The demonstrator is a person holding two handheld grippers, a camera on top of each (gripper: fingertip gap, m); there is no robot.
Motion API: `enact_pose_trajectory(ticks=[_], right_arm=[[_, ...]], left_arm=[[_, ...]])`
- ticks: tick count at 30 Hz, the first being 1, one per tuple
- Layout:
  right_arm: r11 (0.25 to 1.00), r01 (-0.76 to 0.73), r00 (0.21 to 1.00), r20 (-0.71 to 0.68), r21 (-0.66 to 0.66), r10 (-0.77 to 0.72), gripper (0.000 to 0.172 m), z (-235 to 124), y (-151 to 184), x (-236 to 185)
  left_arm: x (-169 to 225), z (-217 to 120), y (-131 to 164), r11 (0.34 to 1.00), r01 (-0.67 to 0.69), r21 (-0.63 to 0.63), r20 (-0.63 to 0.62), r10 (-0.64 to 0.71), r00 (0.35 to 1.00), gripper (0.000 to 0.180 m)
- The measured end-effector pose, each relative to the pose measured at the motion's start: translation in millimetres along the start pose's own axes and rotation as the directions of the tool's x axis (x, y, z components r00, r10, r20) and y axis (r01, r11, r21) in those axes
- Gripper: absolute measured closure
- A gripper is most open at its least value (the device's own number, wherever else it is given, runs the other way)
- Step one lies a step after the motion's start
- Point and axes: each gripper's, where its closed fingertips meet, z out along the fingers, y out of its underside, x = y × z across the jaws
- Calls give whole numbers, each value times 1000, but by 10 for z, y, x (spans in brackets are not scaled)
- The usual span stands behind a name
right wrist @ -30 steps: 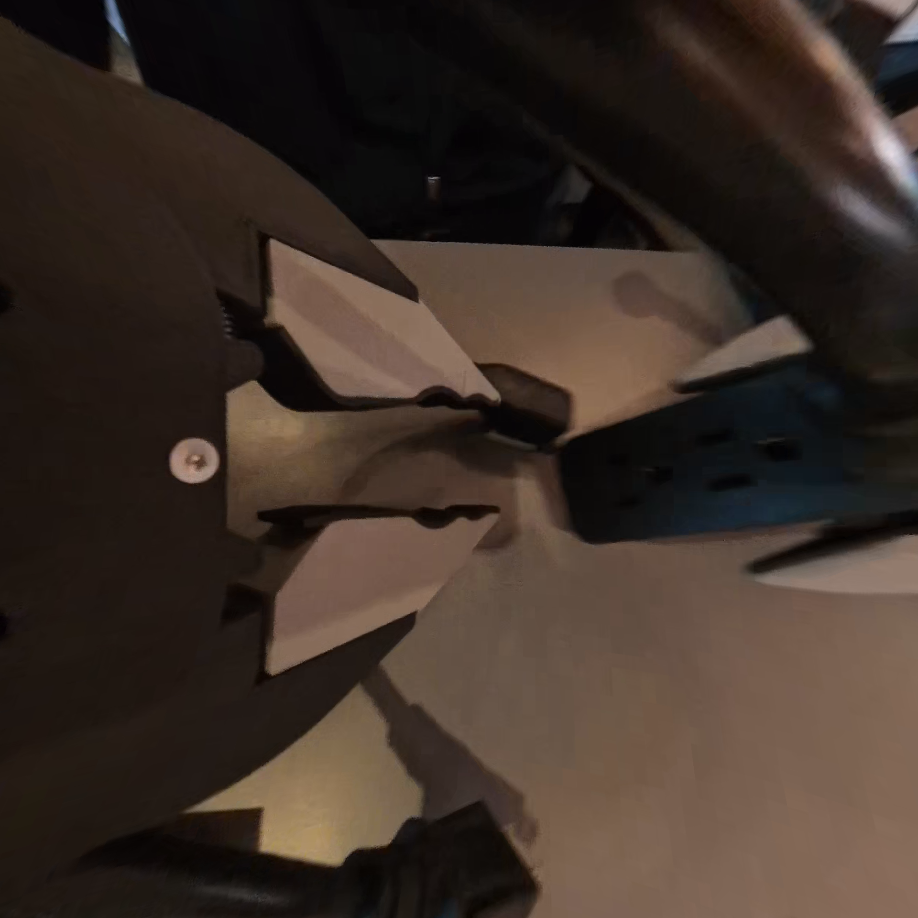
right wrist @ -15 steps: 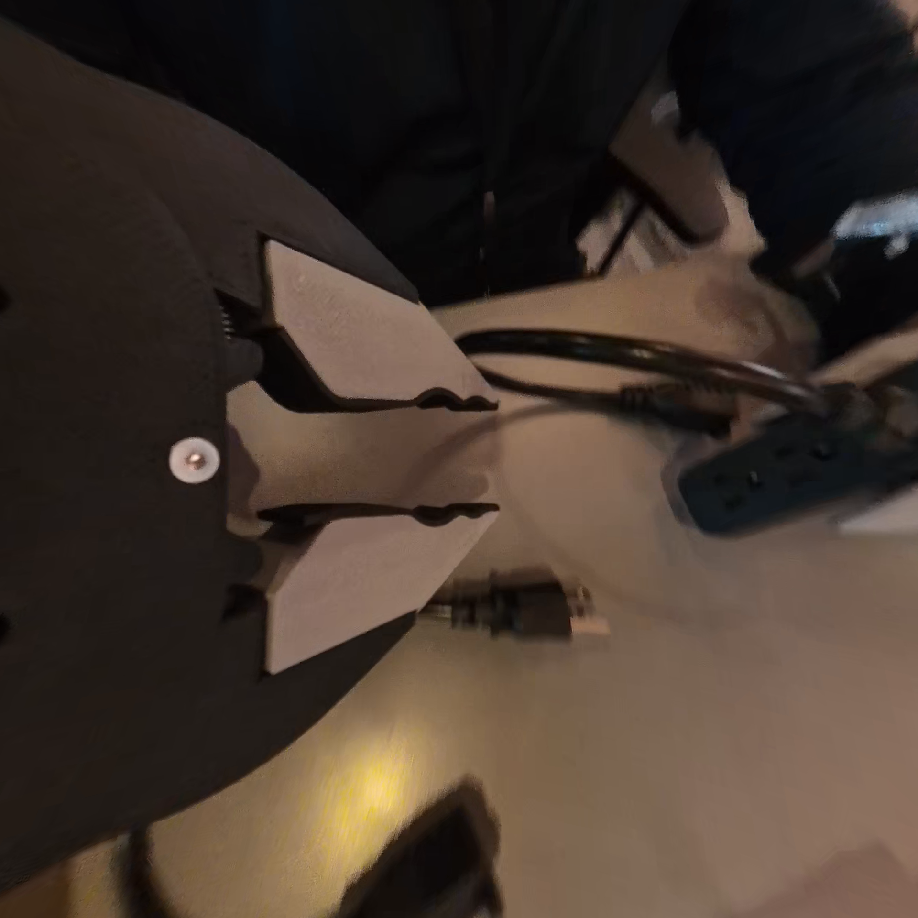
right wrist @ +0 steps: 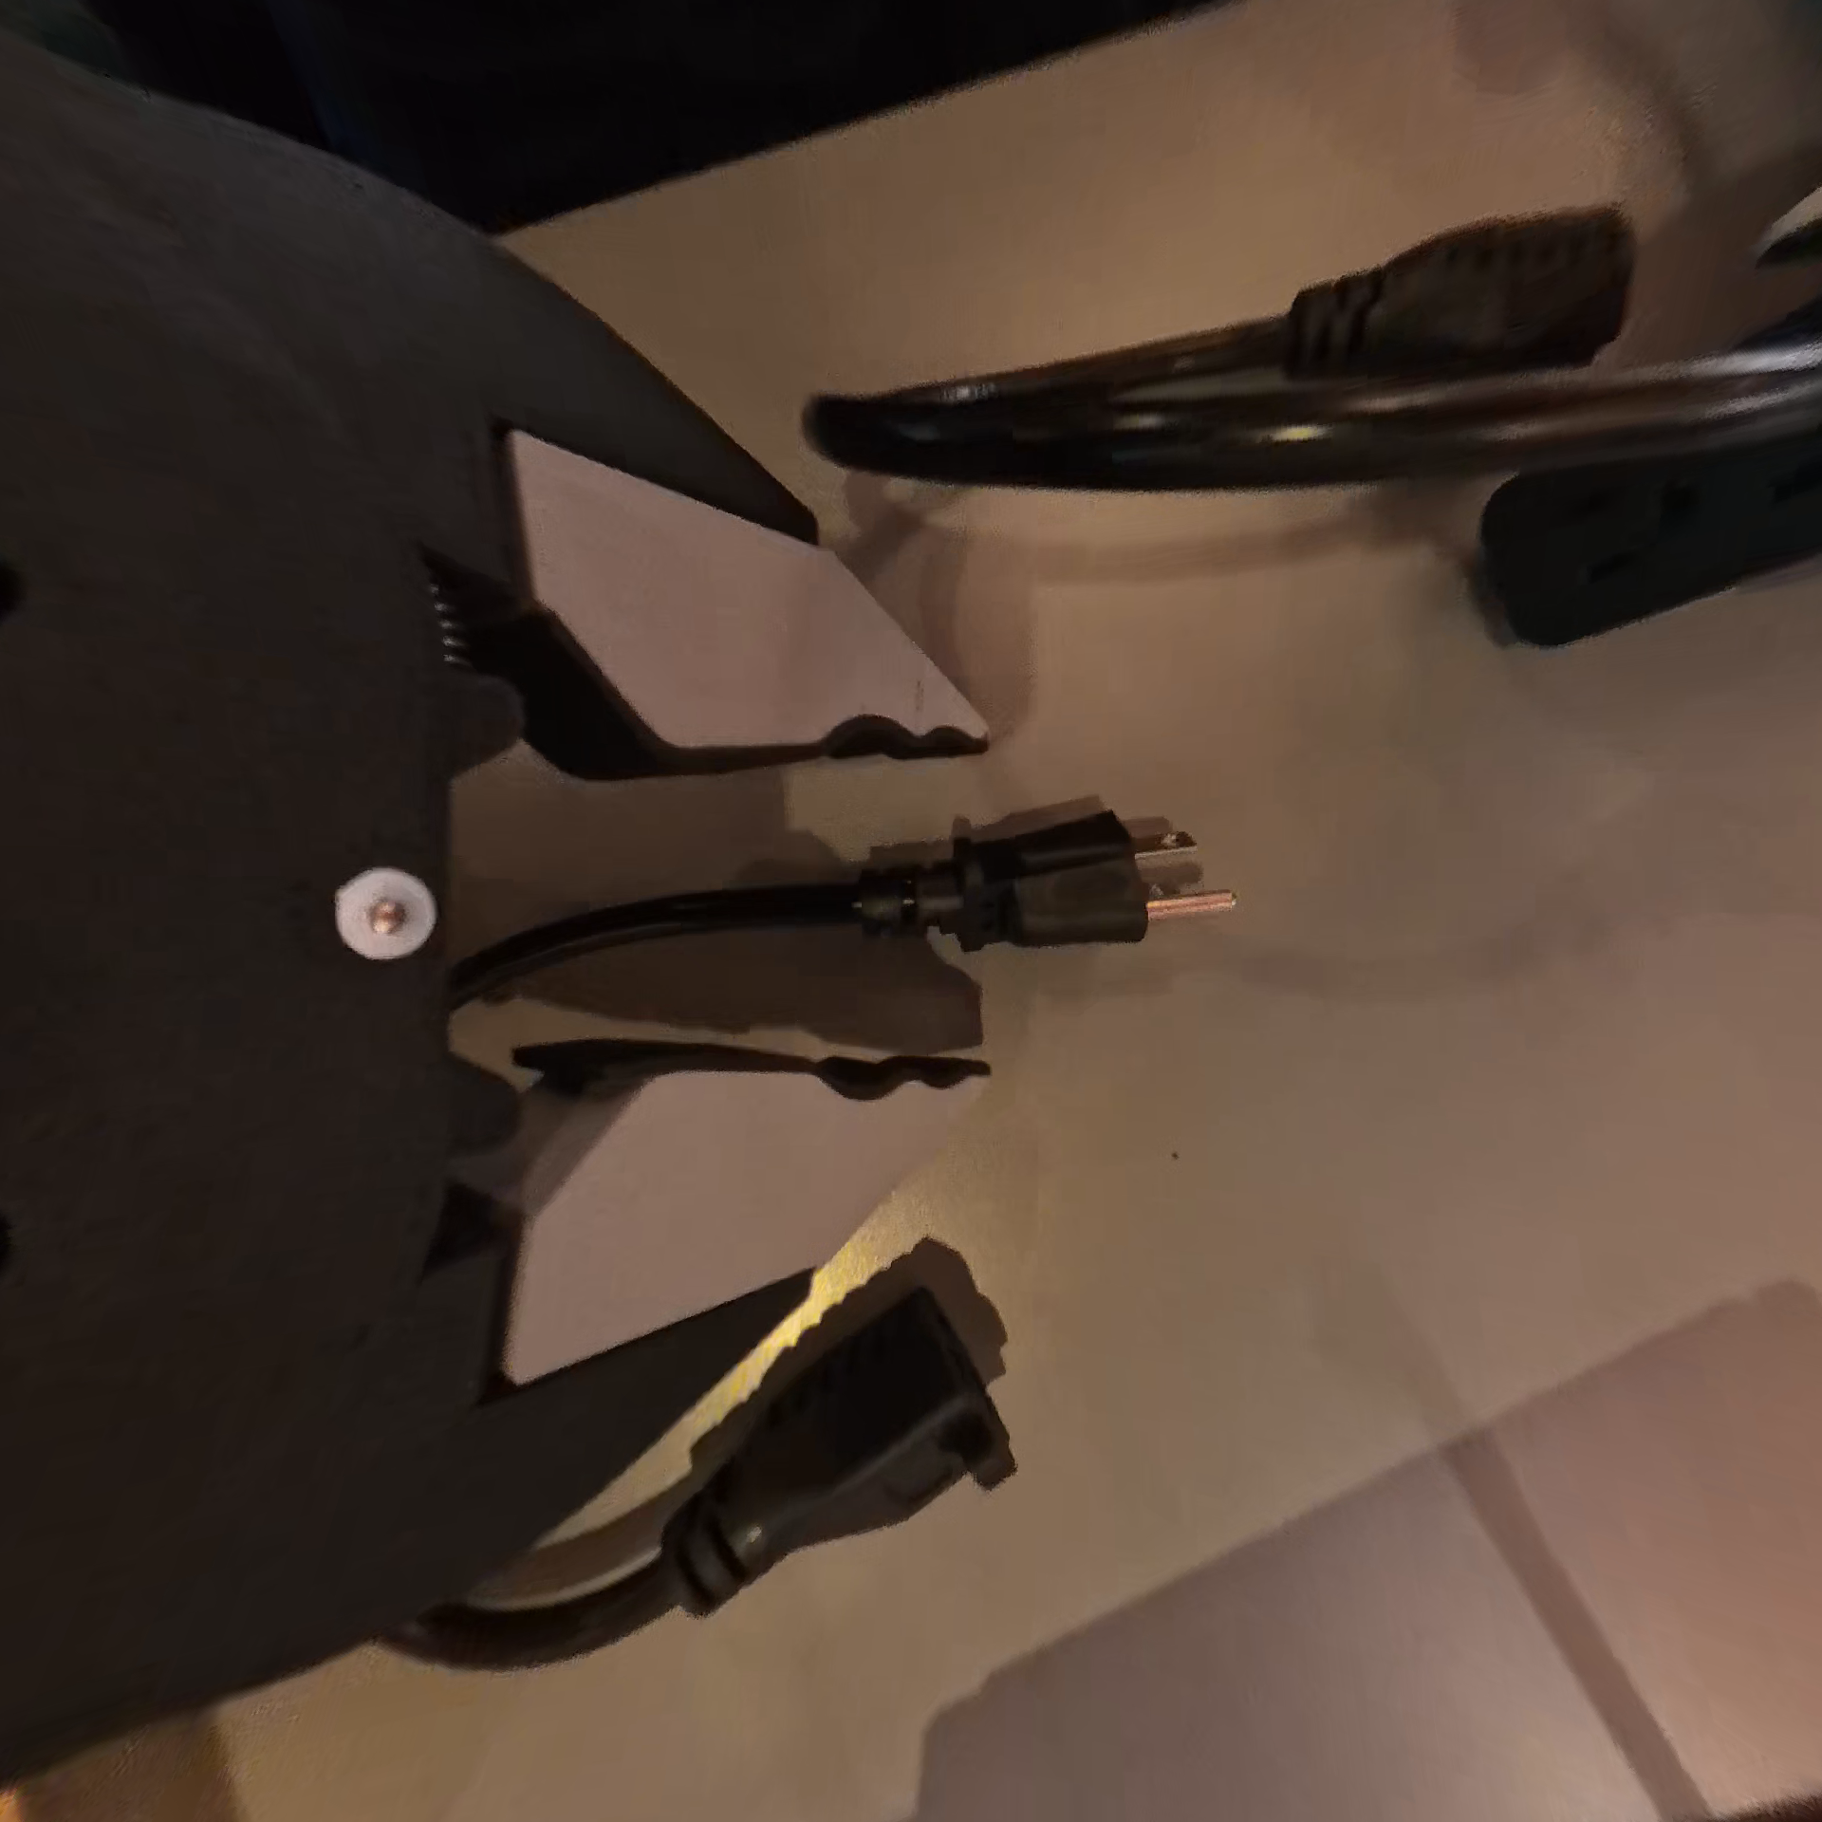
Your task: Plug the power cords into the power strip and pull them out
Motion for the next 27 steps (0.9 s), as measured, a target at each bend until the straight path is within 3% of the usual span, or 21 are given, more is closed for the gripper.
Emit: enact_pose_trajectory(ticks=[9, 14, 17, 18, 22, 27], right_arm=[[982, -185, 966, 191, 27, 176, 129, 70, 5, -91], [955, -290, 937, 222, 57, 271, 137, 92, -45, -69], [934, -350, 917, 229, 76, 326, 147, 126, -67, -59], [932, -353, 918, 226, 86, 327, 147, 132, -75, -65], [945, -304, 944, 171, 122, 282, 147, 140, -77, -76], [982, -88, 996, 9, 170, 88, 150, 139, -129, -76]], left_arm=[[-3, -81, 157, 992, 6, -123, 30, -2, 1000, 134], [-104, 18, 392, 967, 21, -254, 110, 8, 994, 116], [-125, 62, 470, 950, 30, -310, 117, 7, 993, 167], [-160, 71, 466, 950, 36, -309, 137, 7, 991, 170], [-168, 80, 424, 957, -1, -291, 143, 45, 989, 171], [-170, 69, 284, 979, 7, -203, 145, 23, 989, 153]])
